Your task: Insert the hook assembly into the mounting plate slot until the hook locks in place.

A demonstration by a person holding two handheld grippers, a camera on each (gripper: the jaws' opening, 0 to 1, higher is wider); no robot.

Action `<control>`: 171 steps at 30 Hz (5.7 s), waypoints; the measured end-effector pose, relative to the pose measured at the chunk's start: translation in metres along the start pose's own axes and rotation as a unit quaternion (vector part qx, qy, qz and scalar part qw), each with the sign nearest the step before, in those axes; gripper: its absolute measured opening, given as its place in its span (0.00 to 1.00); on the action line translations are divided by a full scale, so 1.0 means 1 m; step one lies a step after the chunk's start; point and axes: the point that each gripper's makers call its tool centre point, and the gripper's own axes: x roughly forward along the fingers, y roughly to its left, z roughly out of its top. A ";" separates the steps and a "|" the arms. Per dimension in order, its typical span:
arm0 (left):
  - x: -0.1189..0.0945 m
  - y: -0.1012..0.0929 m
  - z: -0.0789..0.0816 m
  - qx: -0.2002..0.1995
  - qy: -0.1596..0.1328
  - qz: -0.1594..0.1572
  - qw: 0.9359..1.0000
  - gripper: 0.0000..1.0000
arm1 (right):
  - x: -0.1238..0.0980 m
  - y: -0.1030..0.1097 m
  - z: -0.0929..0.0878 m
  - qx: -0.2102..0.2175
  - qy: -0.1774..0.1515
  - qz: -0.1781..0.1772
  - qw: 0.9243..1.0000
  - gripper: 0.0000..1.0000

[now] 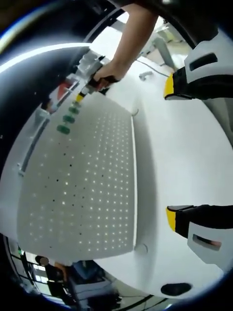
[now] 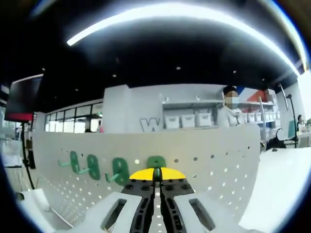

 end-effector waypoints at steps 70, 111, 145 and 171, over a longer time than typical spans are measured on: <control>0.007 0.004 -0.004 -0.005 0.014 0.004 1.000 0.87 | 0.000 0.001 0.006 0.045 -0.016 0.010 0.999 0.00; 0.002 0.007 -0.003 -0.005 0.007 0.008 1.000 0.87 | 0.003 0.000 -0.010 0.017 0.043 -0.007 0.999 0.04; -0.007 0.002 0.005 0.002 -0.014 0.001 1.000 0.90 | -0.031 -0.003 -0.001 0.037 0.061 -0.003 0.997 0.37; -0.015 0.001 0.005 0.010 -0.020 -0.003 1.000 0.94 | -0.117 -0.008 -0.040 -0.010 0.135 -0.022 0.991 0.76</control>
